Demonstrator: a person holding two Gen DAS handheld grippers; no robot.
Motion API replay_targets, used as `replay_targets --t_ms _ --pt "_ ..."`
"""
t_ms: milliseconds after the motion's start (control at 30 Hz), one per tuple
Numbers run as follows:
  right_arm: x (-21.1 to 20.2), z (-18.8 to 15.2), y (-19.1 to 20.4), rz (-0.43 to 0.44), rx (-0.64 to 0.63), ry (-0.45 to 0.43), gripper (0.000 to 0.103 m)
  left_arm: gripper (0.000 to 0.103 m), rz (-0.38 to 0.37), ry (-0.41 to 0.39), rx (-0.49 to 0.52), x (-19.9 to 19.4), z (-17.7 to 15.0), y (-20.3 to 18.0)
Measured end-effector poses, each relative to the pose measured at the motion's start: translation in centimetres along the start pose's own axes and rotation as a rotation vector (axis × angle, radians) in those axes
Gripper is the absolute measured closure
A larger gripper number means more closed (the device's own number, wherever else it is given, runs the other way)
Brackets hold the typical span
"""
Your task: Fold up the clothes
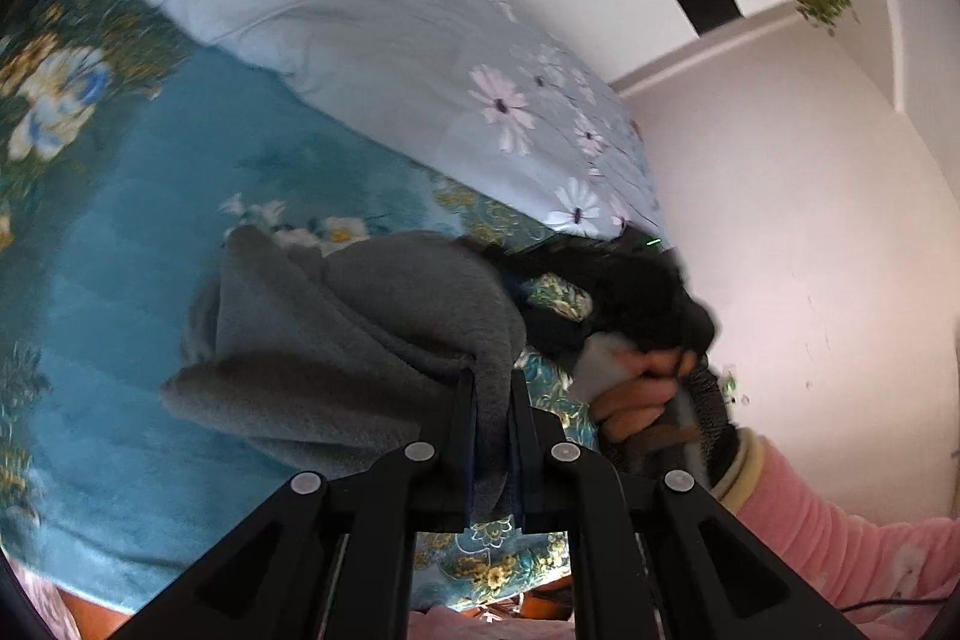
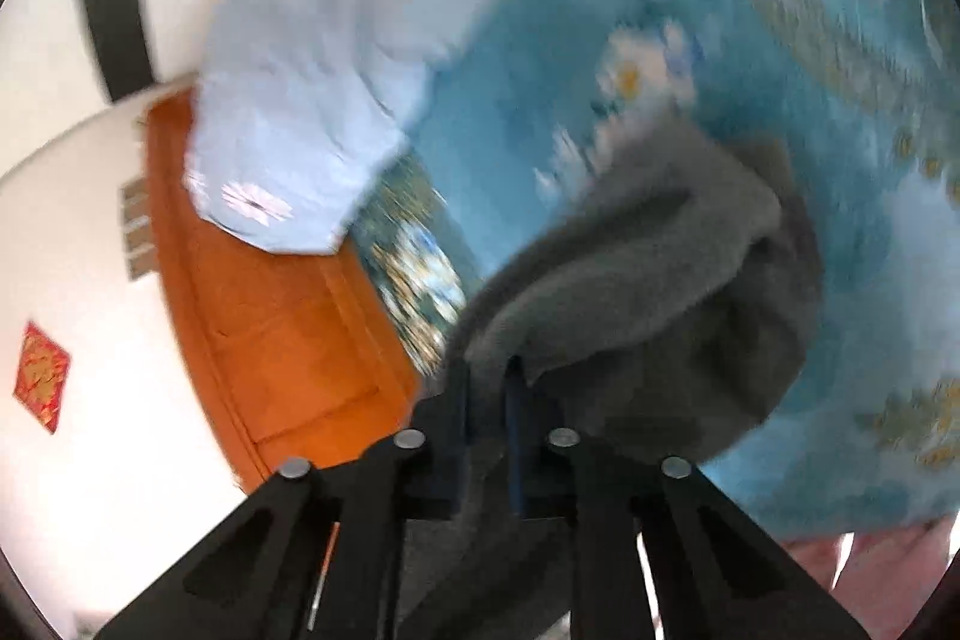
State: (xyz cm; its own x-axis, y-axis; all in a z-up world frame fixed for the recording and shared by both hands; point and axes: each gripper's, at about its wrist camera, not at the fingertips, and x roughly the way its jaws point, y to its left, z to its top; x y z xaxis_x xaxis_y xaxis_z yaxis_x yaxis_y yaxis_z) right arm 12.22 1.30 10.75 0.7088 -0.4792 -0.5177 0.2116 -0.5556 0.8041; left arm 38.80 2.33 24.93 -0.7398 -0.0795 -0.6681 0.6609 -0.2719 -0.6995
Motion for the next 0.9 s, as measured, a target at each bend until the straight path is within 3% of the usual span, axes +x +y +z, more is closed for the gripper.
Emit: replay_targets --t_ms 167,267,400,633,800,833,867,900 --pt "-9.3 1.6 5.7 0.04 -0.194 -0.196 0.098 0.094 -0.052 -0.033 0.017 0.1 2.2 -1.3" --pt "-15.1 0.8 8.4 0.126 -0.308 -0.348 0.103 0.094 -0.043 -0.033 0.016 1.0 3.9 -1.7" --pt "-18.8 0.5 8.5 0.094 -0.355 -0.415 0.103 0.094 -0.025 0.001 0.004 3.2 4.2 -1.5" --pt "-16.7 1.9 -1.2 -0.042 -0.135 -0.302 0.101 0.094 0.024 0.06 -0.076 4.9 3.3 1.4" --pt "-10.7 2.1 -8.1 -0.136 0.059 -0.156 0.099 0.094 0.037 0.059 -0.123 4.5 2.5 2.9" --pt "-9.6 2.1 -8.7 -0.143 0.08 -0.133 0.091 0.094 0.041 0.058 -0.127 4.4 2.4 3.0" --pt "-8.4 1.9 -9.3 -0.145 0.104 -0.106 0.065 0.094 0.044 0.055 -0.129 4.3 2.4 3.1" --pt "-7.1 1.9 -9.8 -0.14 0.126 -0.079 0.051 0.094 0.047 0.053 -0.13 4.2 2.4 3.2"
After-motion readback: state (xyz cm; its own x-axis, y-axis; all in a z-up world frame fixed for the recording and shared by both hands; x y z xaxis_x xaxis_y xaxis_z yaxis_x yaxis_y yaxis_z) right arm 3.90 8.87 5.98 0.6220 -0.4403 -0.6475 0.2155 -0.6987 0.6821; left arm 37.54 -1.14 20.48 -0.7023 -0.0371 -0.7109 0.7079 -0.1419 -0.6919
